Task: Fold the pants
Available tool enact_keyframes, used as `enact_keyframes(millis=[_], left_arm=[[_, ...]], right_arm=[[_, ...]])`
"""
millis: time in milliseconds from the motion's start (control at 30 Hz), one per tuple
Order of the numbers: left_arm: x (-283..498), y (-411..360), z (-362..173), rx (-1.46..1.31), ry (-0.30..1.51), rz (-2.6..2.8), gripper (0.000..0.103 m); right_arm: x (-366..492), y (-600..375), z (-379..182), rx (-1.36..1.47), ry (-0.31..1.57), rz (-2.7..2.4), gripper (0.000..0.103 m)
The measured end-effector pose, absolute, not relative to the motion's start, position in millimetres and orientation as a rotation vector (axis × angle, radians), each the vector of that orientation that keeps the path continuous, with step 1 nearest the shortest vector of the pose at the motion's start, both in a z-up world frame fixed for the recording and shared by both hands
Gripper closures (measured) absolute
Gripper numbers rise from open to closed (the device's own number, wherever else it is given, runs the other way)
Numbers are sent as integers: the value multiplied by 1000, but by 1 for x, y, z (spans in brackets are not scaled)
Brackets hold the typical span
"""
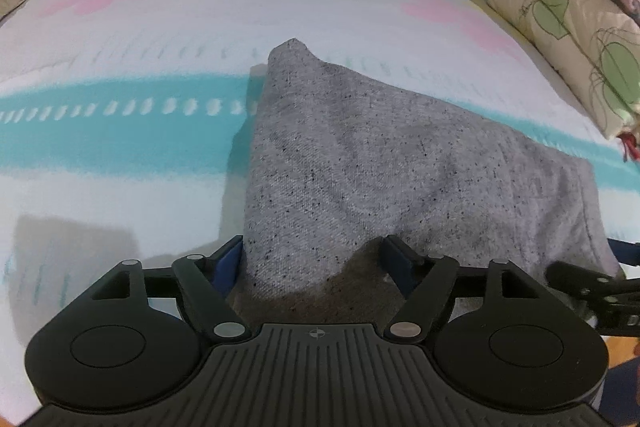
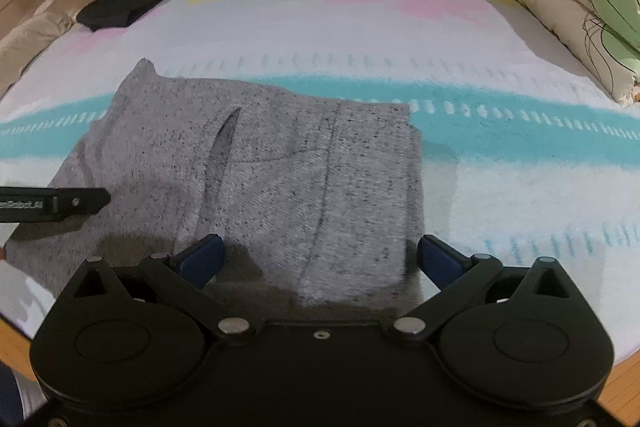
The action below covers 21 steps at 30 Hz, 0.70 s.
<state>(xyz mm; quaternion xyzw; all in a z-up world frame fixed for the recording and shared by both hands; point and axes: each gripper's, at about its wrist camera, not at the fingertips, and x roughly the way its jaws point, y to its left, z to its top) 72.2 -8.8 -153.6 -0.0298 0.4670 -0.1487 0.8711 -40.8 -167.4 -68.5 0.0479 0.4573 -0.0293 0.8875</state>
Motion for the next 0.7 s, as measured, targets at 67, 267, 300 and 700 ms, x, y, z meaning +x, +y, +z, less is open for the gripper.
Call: enact_keyframes(millis=[67,267,300,700], left_arm=[[74,-8,-154,-69,976,-316,30],[78,-9,-153,-63,972,-335,30],[79,-9,-153,-63,972,-338,30],[86,-8,-155,-37,969,-408,29]], right_arm=[[-41,-175,-66,97,960,-51,1],[-41,-209,-63,191,982,-52,1],[-39,-216,-64,213,999,-37,1],[-19,-273,-95,574,1073,210,0]])
